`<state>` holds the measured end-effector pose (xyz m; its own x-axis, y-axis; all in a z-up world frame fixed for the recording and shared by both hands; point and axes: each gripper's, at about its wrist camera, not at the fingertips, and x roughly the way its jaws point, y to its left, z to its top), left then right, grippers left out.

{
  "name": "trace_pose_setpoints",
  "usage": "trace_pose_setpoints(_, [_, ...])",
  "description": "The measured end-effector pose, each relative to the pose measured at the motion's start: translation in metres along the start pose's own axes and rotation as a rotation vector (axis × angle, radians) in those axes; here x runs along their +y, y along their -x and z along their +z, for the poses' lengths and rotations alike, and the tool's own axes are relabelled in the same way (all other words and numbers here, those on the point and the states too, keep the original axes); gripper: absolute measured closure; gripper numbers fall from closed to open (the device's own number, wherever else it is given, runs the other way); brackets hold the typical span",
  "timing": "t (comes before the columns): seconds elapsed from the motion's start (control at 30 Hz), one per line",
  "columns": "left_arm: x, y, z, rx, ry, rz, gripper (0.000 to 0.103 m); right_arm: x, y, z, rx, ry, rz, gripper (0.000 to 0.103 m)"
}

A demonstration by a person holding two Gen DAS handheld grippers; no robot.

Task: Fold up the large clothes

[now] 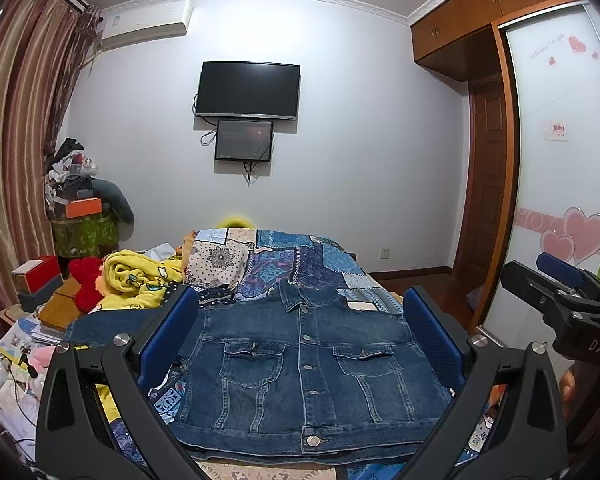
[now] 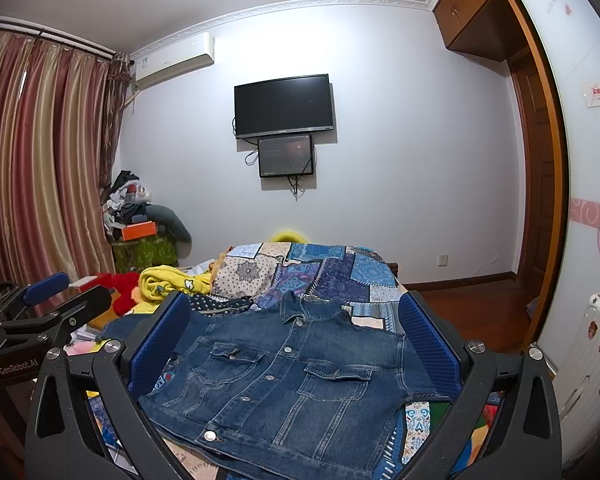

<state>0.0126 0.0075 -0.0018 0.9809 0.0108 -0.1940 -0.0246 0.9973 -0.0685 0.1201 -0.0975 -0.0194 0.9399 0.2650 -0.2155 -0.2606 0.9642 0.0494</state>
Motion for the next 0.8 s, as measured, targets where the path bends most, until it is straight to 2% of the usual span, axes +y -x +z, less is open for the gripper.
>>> trace_pose_setpoints(0.8, [-0.0022,0.0005,0.0008,0.002,-0.01,-0.001,0.0,-0.0006,0.0006,-0.0062,0.001,-0.004,-0.005,0.0])
